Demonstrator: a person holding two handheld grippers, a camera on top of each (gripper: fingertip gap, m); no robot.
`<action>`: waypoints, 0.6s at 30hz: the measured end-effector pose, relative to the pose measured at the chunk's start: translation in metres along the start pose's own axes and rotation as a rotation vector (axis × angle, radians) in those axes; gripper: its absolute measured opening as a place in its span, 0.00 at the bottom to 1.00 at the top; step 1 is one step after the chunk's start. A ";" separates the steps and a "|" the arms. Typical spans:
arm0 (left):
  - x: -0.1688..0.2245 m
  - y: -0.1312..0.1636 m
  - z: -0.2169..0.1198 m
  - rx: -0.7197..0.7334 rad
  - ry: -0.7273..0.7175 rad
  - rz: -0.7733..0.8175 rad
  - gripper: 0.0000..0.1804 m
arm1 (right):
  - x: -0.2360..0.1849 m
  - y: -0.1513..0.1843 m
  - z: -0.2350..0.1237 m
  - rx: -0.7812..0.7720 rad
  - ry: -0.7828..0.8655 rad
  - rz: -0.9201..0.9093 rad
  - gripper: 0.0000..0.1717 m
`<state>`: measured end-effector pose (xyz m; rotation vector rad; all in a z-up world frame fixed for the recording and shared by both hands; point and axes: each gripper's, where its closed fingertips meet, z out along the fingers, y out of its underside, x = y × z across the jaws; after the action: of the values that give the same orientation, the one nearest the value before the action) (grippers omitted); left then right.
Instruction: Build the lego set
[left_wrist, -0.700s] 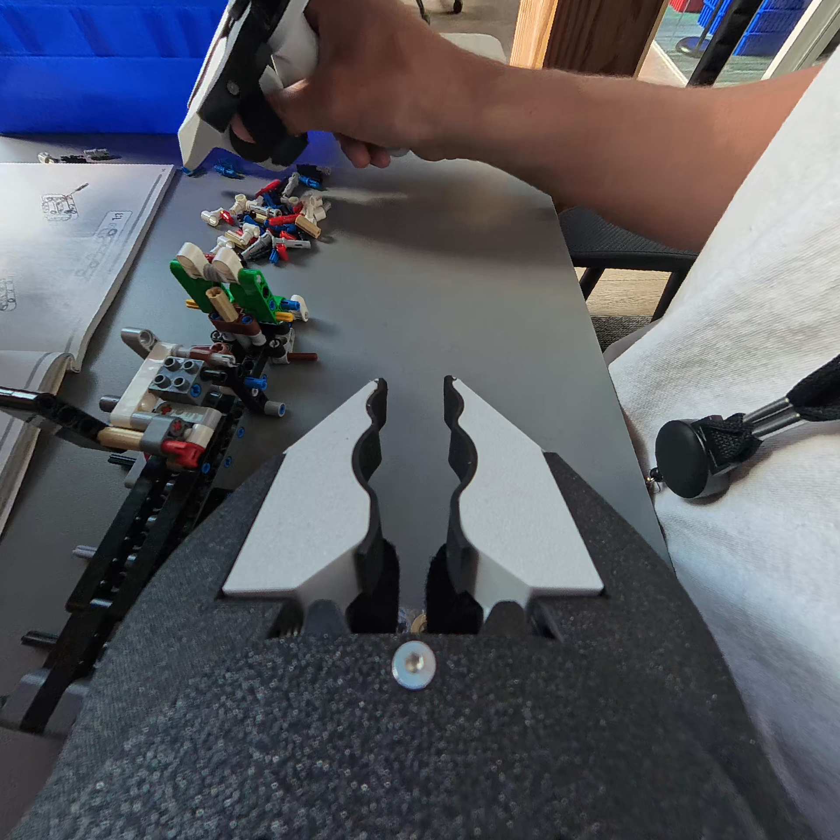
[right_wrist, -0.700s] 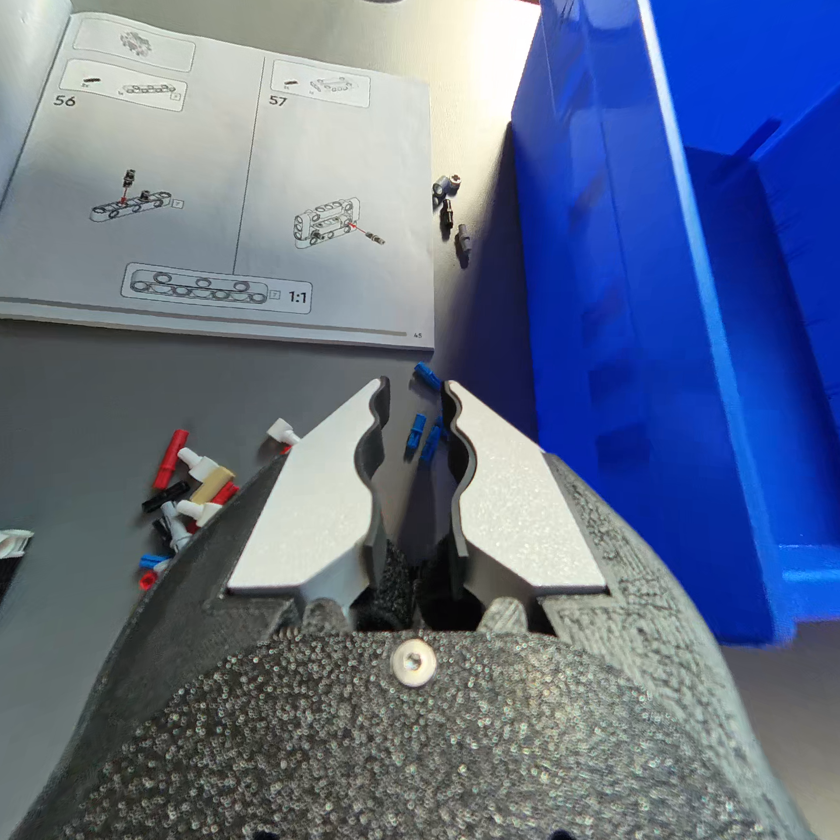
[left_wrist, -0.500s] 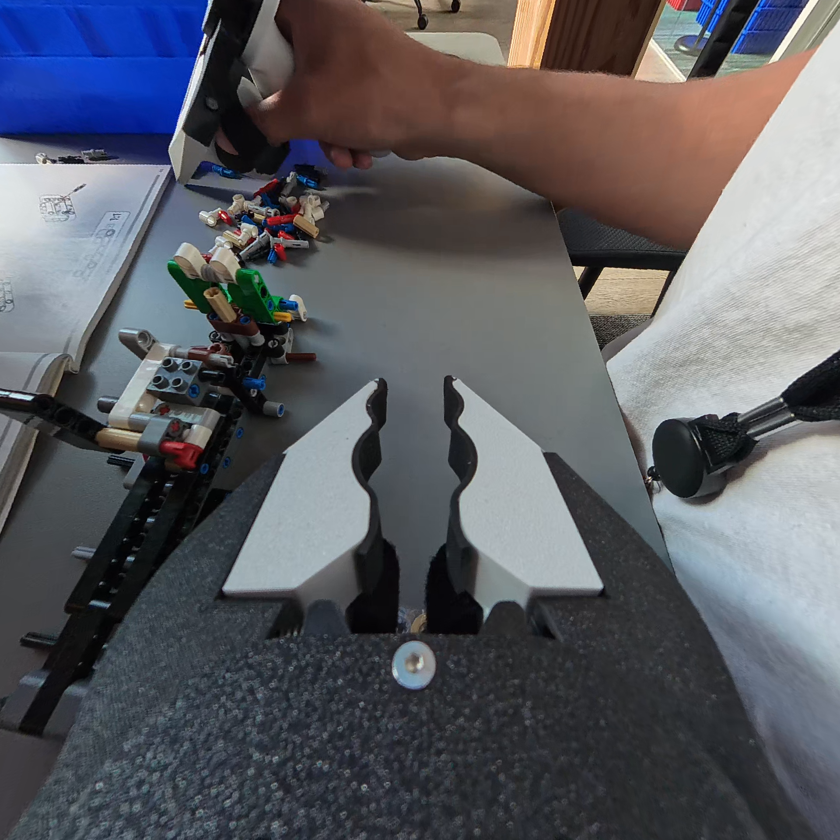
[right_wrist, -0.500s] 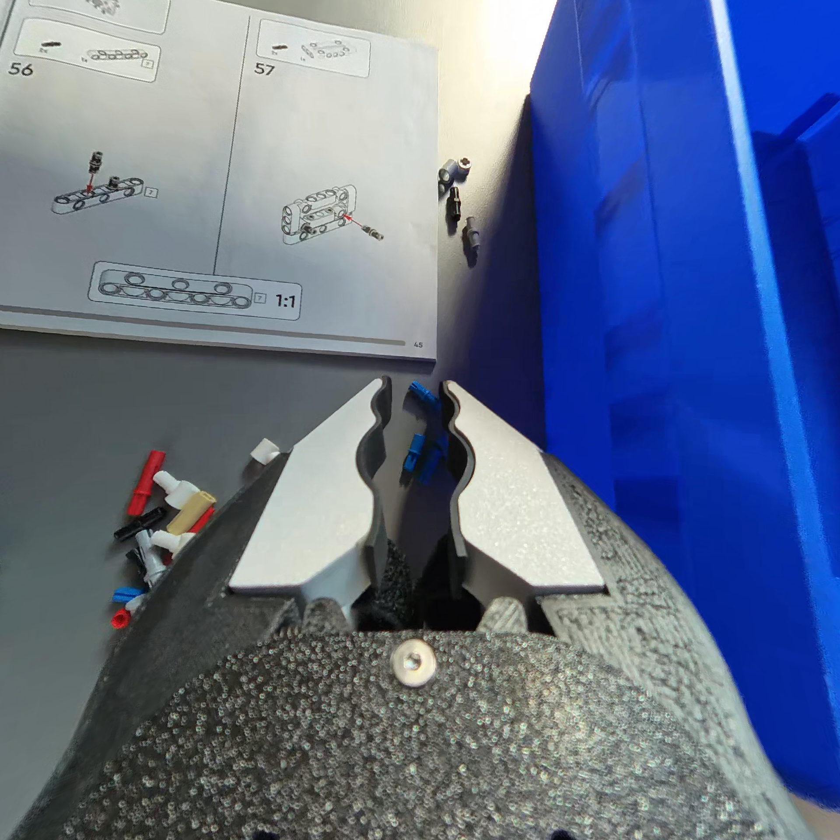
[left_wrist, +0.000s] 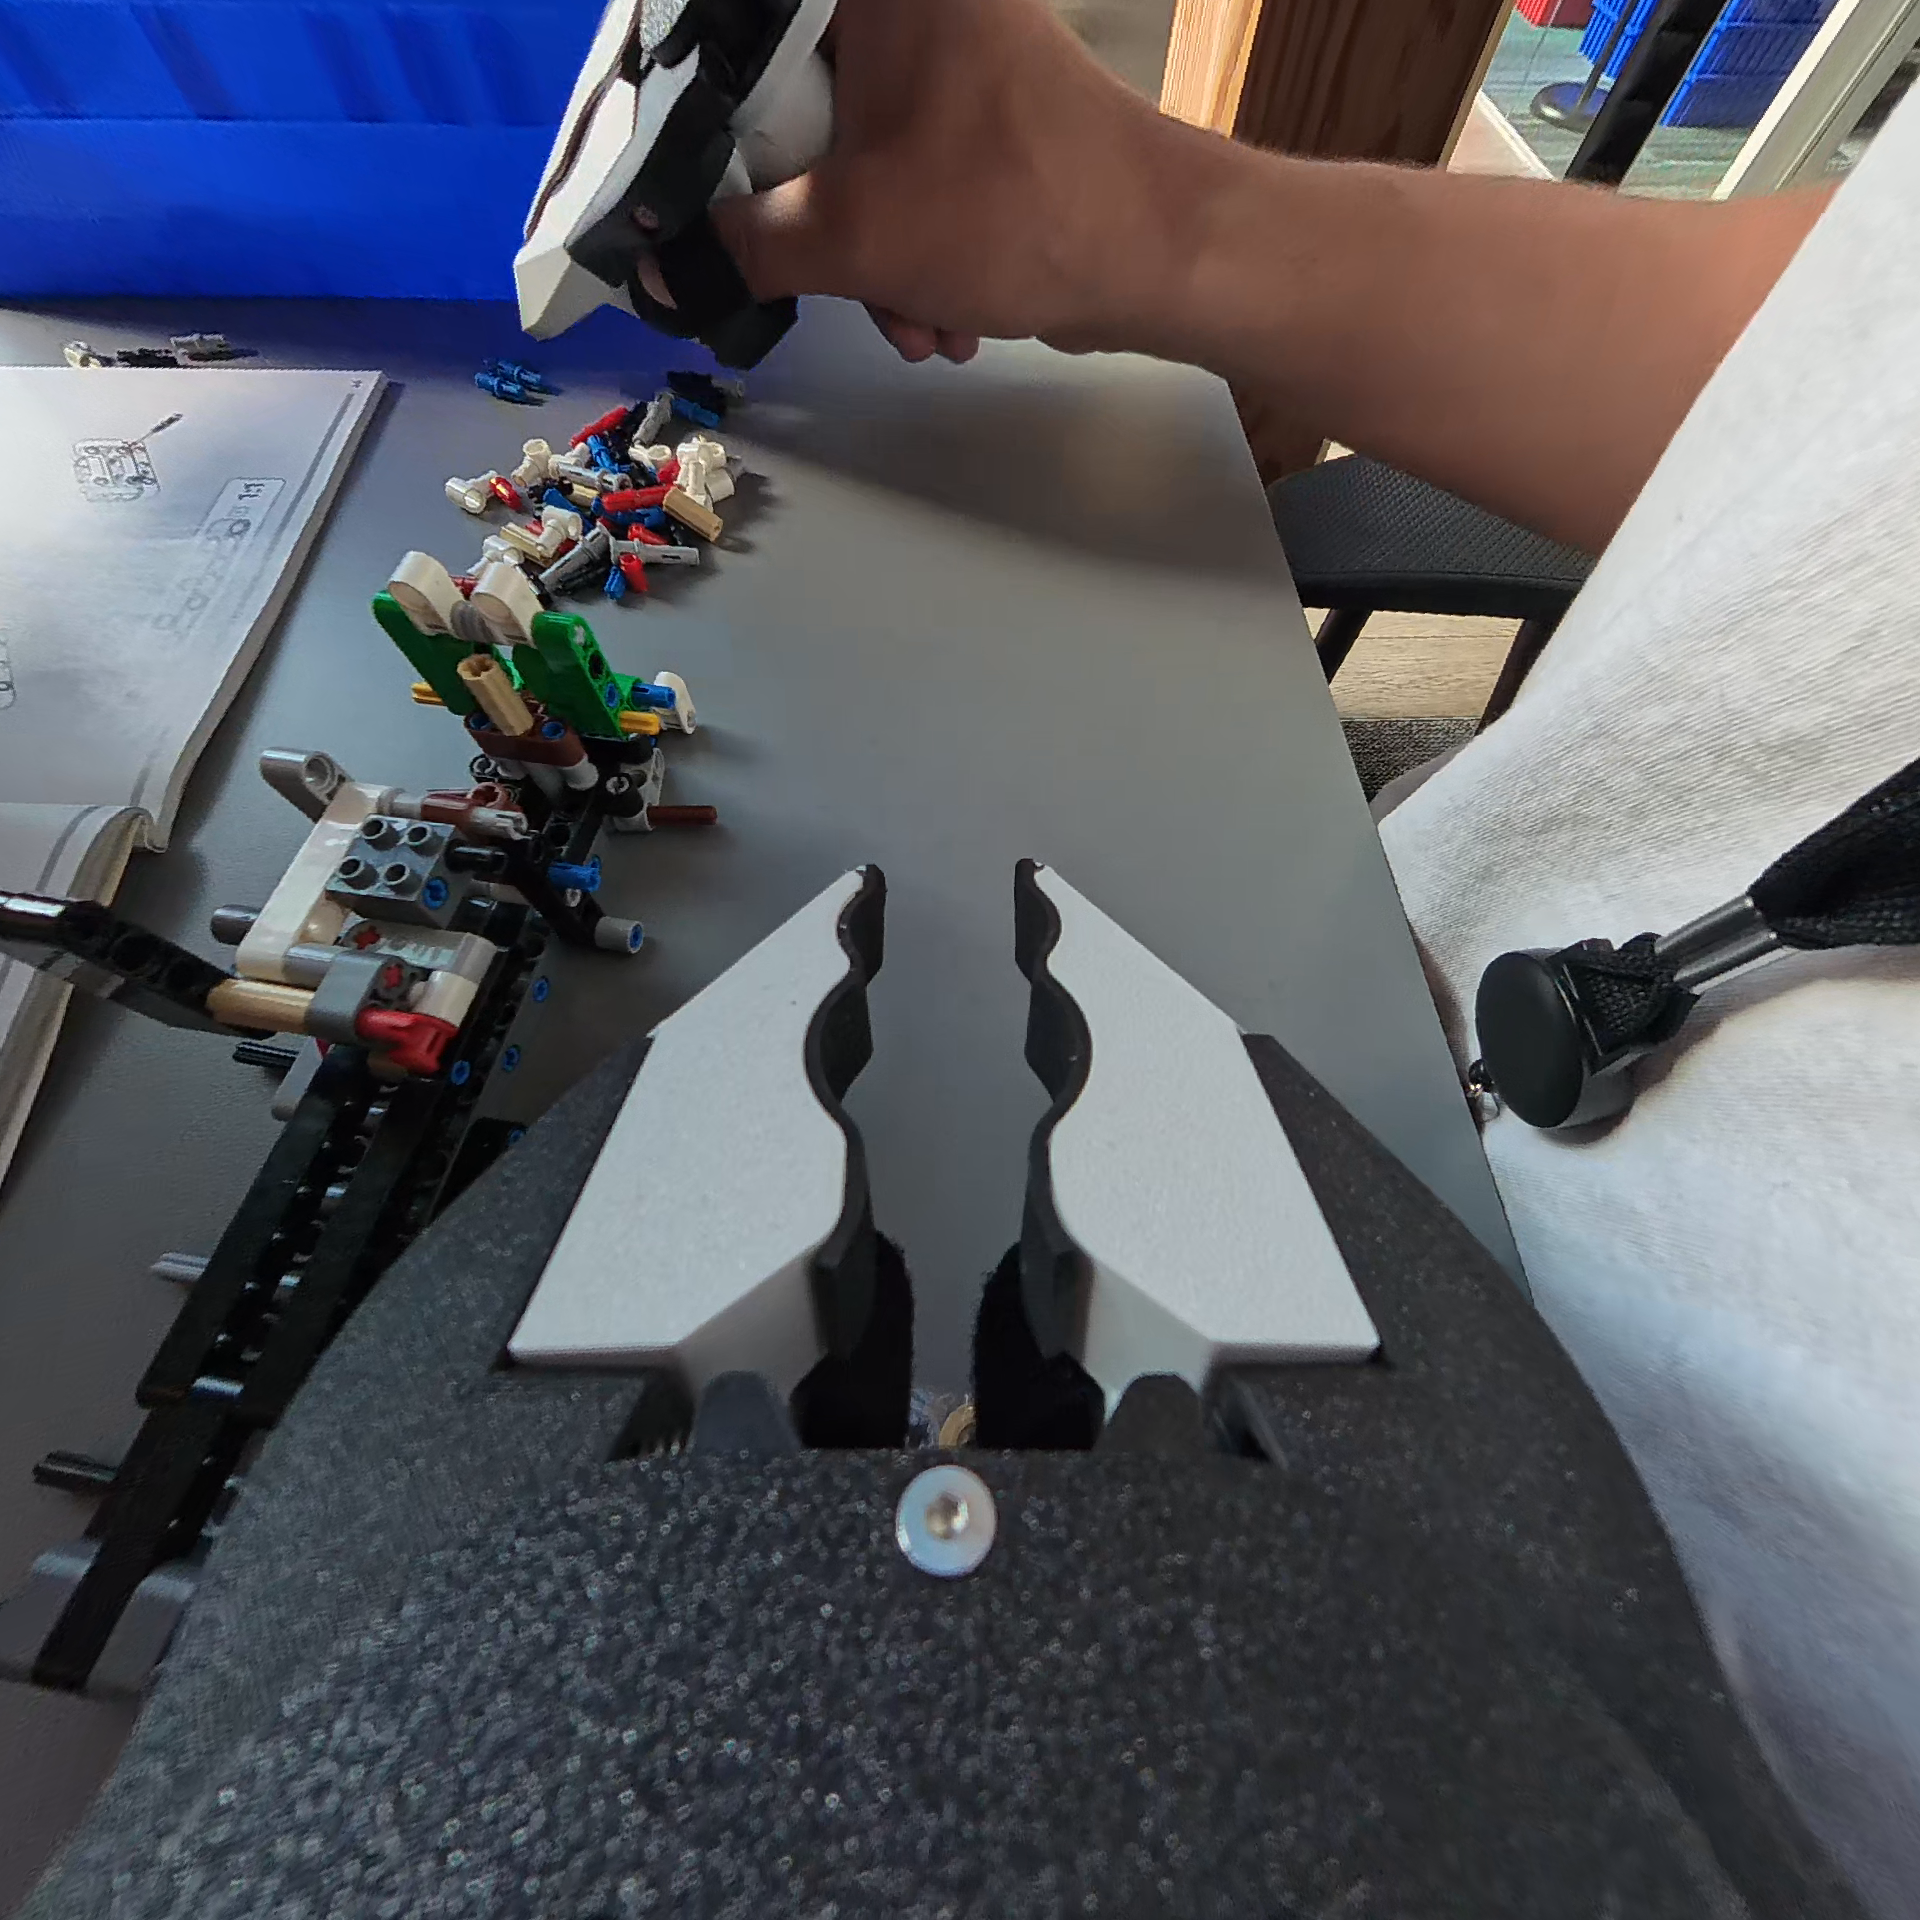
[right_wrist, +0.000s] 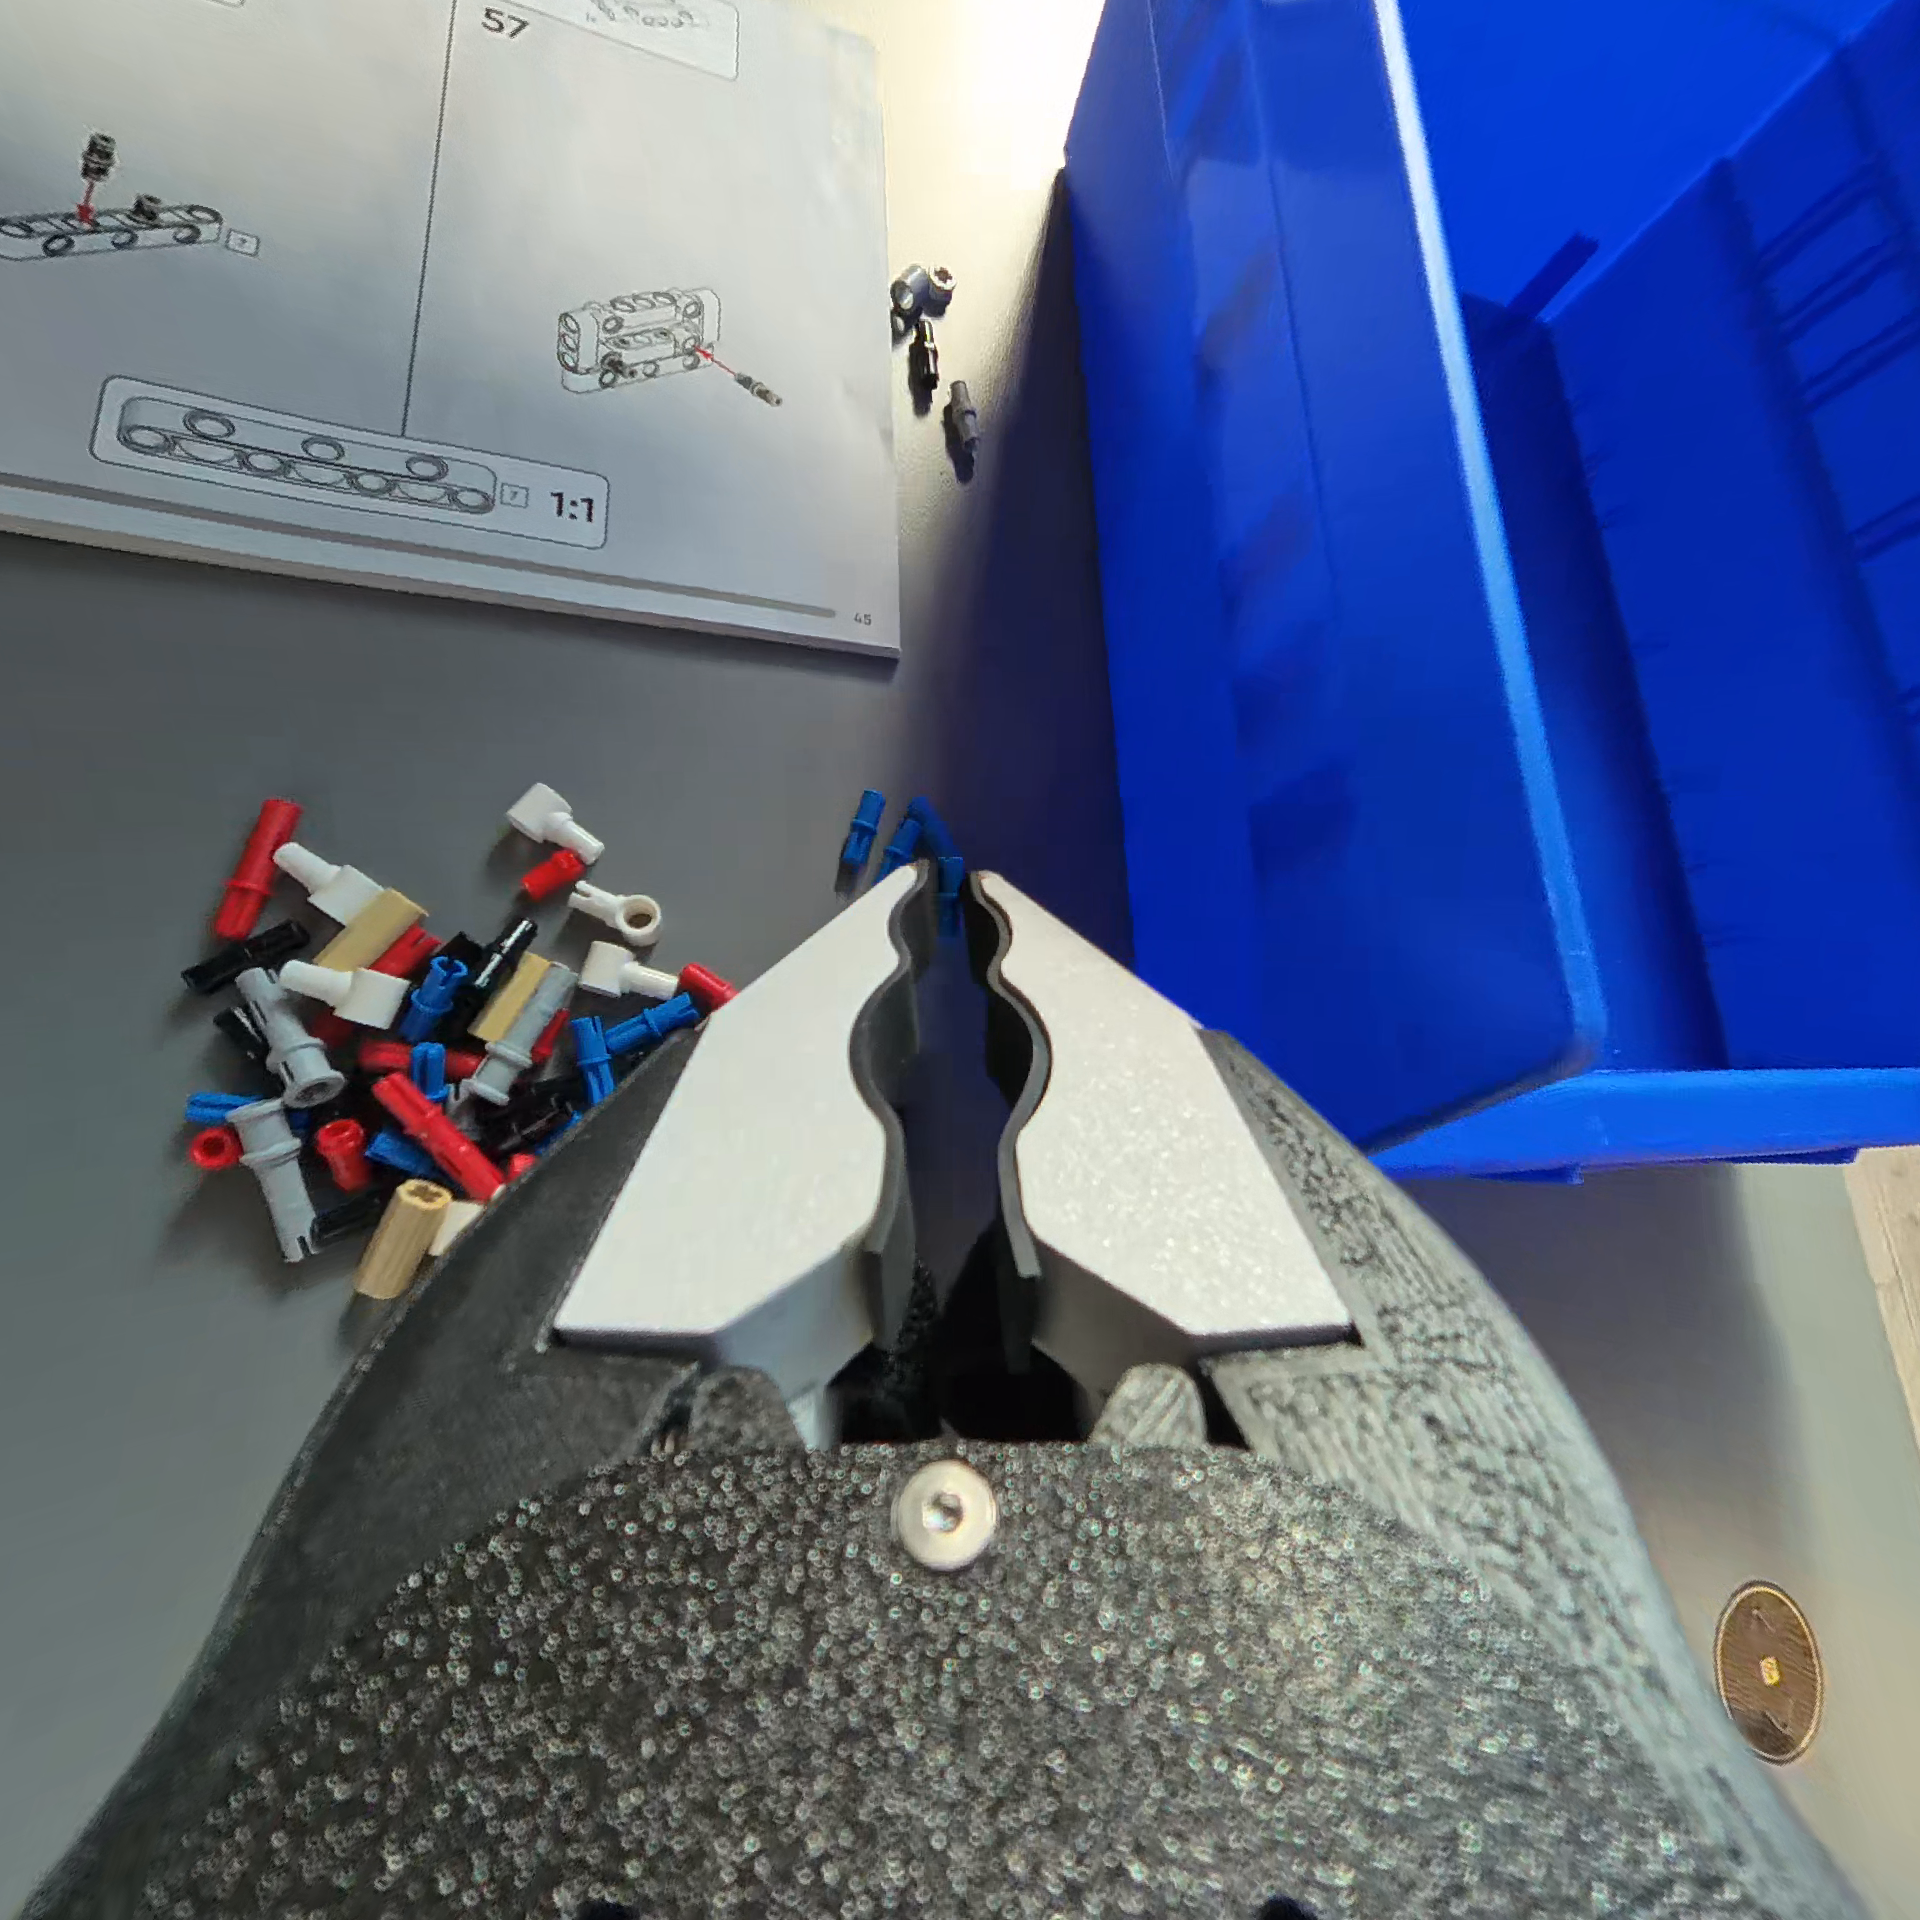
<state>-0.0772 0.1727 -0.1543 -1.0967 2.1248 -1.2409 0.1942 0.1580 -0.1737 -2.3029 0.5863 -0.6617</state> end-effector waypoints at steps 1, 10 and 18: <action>0.000 0.000 0.000 0.001 0.001 0.000 0.12 | 0.000 0.002 0.002 -0.004 -0.008 0.016 0.02; 0.001 0.000 0.001 -0.003 0.004 -0.001 0.13 | -0.001 0.001 0.010 0.008 -0.054 0.072 0.04; 0.001 0.000 0.000 -0.004 0.006 0.003 0.13 | -0.002 0.014 -0.029 0.056 -0.091 0.100 0.07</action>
<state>-0.0777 0.1715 -0.1548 -1.0928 2.1331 -1.2409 0.1723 0.1356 -0.1652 -2.2233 0.6277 -0.5173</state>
